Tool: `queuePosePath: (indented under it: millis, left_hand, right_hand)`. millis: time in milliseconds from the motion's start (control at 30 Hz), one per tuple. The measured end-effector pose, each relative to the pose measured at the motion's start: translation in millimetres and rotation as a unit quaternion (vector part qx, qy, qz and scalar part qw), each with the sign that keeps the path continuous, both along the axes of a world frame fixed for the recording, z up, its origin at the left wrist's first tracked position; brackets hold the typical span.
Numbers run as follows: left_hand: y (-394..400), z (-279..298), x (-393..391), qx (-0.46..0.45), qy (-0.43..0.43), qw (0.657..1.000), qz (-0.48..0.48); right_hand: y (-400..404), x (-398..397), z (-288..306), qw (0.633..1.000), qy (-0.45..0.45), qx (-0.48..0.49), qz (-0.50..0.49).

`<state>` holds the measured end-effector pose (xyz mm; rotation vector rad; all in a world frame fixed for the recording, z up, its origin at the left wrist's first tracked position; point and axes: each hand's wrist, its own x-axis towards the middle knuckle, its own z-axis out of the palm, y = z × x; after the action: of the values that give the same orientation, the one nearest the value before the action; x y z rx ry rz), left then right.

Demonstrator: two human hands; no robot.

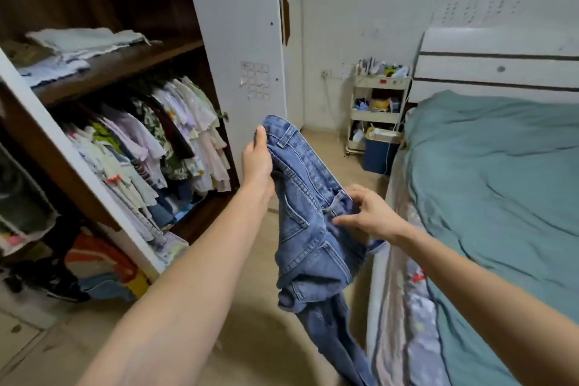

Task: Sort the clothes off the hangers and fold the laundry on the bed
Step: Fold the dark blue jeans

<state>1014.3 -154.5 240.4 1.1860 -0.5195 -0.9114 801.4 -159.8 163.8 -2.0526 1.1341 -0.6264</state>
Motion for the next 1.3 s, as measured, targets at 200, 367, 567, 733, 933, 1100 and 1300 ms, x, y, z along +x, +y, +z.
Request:
queuePosePath:
  millis: [200,367,567,733,933,1100,1300]
  left_hand:
    - [-55,12,66,0.015,0.073,0.993,-0.093]
    - [-105,0,85,0.02,0.053,0.983,-0.175]
    - [-188,0,105,0.049,-0.211,0.919,-0.33]
    - [-262,-9,119,0.105,-0.414,0.816,-0.39]
    - [-325,-85,134,0.231,-0.498,0.712,-0.437]
    - [-359,-157,130,0.316,-0.289,0.786,-0.447]
    - [-391,-185,104,0.292,-0.133,0.845,-0.428]
  right_hand:
    - [-12,25,-28,0.987,-0.021,0.099,-0.125]
    - [-53,33,-56,0.971,-0.04,0.152,-0.182]
    - [-143,37,-56,0.945,-0.108,0.218,-0.22]
    - [-248,29,-36,0.96,-0.057,0.144,-0.234]
    - [-333,23,-32,0.972,0.086,0.13,-0.178]
    - [-356,13,-49,0.965,0.133,0.137,-0.181]
    - [-368,-6,-50,0.956,0.183,0.11,-0.203]
